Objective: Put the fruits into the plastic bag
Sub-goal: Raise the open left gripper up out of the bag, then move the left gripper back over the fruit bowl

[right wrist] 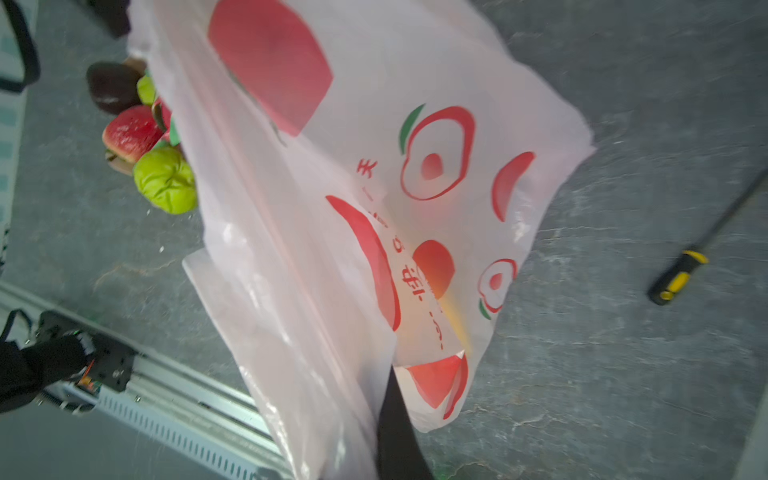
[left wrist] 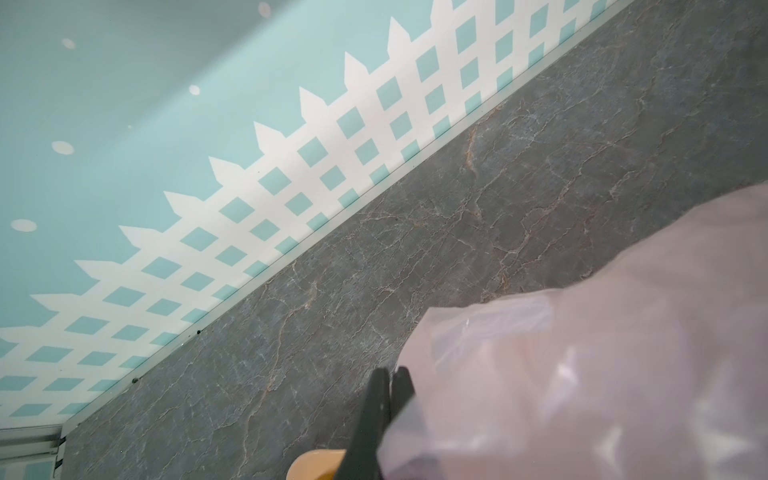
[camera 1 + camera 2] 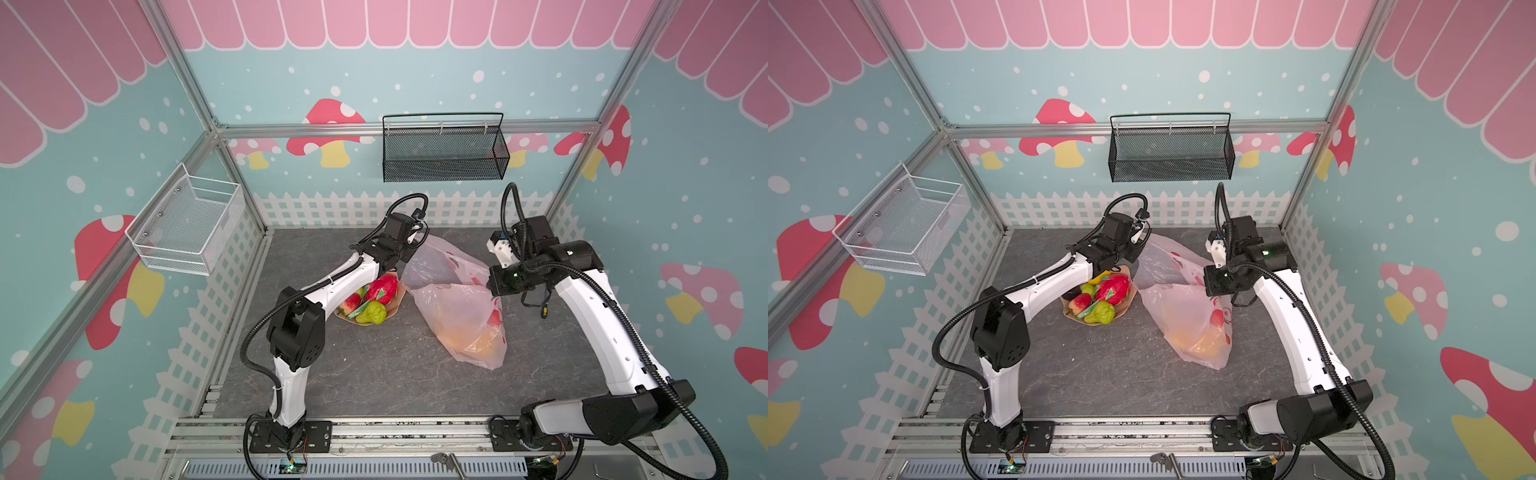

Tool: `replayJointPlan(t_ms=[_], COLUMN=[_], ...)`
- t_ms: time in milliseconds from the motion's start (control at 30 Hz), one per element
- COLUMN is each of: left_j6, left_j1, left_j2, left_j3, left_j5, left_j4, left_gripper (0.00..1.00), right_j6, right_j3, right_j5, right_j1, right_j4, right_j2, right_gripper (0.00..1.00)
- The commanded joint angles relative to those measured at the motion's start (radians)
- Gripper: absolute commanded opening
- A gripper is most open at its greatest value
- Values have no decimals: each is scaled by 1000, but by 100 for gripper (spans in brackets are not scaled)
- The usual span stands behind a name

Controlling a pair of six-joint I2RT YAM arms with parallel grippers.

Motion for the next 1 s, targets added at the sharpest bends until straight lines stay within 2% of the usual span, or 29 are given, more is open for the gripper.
replayJointPlan(t_ms=[0, 133, 267, 433, 567, 733, 867, 967], left_j6=[-76, -174, -259, -351, -416, -537, -675, -711], left_j1=[42, 54, 53, 54, 54, 82, 136, 163], left_j2=[-38, -2, 24, -2, -45, -101, -163, -210], left_j3=[17, 132, 210, 190, 140, 80, 24, -22], left_j5=[-16, 73, 149, 260, 331, 390, 444, 460], left_j4=[-64, -163, -218, -224, -218, -216, -220, -220], left_gripper=[0, 4, 12, 35, 46, 68, 75, 81], right_j6=[-3, -47, -60, -34, 1, 37, 64, 79], right_j3=[46, -1, -105, -205, -213, -207, -207, -200], right_j5=[65, -135, -238, -273, -298, -308, -315, -326], right_j1=[-11, -12, -7, -5, -5, -5, -5, -5], right_j4=[-56, 19, 56, 115, 139, 148, 148, 148], right_j2=[17, -8, -32, -67, -67, -59, -51, -51], right_gripper=[0, 0, 0, 0, 0, 0, 0, 0])
